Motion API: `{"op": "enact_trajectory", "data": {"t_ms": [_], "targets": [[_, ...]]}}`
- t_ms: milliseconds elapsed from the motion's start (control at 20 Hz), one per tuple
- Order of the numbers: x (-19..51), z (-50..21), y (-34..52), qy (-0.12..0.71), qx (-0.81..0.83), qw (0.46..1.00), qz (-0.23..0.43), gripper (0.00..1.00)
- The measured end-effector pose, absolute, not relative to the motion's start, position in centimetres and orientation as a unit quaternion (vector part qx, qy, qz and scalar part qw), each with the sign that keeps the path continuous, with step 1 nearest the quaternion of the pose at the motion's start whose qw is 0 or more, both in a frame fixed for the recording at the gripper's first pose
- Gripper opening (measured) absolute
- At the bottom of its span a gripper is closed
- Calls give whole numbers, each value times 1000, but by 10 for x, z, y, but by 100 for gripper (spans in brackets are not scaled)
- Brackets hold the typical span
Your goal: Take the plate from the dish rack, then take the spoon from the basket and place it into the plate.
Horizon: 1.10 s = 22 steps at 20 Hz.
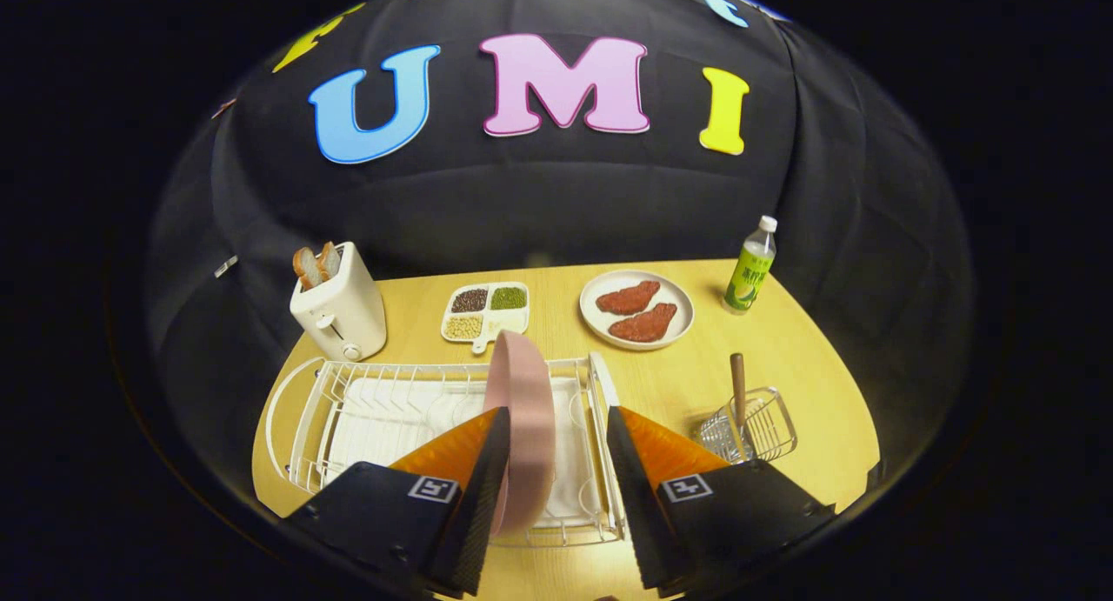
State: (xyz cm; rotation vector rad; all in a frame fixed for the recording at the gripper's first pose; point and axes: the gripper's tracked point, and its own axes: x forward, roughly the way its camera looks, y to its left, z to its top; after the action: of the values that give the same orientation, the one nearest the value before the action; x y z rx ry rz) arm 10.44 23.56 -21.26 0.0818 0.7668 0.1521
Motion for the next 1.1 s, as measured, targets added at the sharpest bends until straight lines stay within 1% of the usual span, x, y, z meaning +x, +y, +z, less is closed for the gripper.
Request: {"op": "enact_trajectory", "data": {"t_ms": [50,150,250,300,550,750,1100], "targets": [[104,-219,237,384,49,919,71,62],[100,-228,246,407,74,907,76,52],[96,-234,254,430,95,895,73,37],[98,-233,253,430,98,895,66,31],[105,-222,250,410,70,908,46,25],[114,-203,250,372,30,926,47,25],[106,-202,249,379,32,924,34,25]]}}
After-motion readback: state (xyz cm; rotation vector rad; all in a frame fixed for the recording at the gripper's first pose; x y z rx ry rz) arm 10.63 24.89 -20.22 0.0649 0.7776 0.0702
